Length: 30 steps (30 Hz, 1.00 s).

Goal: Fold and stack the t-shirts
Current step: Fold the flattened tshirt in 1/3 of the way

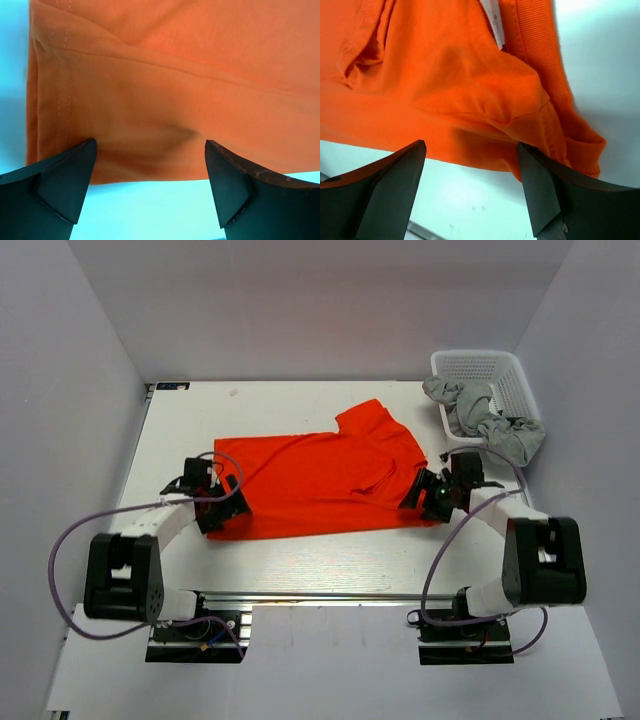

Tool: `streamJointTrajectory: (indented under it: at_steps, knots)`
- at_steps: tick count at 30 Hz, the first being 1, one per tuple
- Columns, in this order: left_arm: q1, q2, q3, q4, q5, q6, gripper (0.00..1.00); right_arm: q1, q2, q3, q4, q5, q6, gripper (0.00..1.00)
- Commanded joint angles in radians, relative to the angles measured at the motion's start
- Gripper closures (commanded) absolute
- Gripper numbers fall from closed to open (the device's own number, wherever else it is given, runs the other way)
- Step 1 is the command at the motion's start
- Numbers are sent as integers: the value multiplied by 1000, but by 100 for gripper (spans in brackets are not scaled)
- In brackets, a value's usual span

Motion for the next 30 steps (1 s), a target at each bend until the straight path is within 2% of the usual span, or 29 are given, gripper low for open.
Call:
streamJointTrajectory:
  at_steps: [1,5,9,12,18,22,30]
  knots:
    - [-4,-79,-95,-189,17,-55,0,0,-39,-99,-220,67,9,20]
    - [-4,-208,-47,-176,27,-55,0,23,-193,-65,-213,17,-37,15]
    - [-4,-226,65,-164,15,-34,0,60,-287,50,-213,-2,-71,12]
    - [-4,-226,137,-164,-49,-34,0,100,-306,93,-198,7,-103,10]
    - [5,-217,161,-164,-98,-34,0,196,-203,116,-61,-137,-71,10]
    - [5,-235,148,-177,-111,-57,0,270,-67,136,3,-119,-54,10]
    - [5,-312,101,-216,-140,-57,0,324,73,165,138,-102,-28,10]
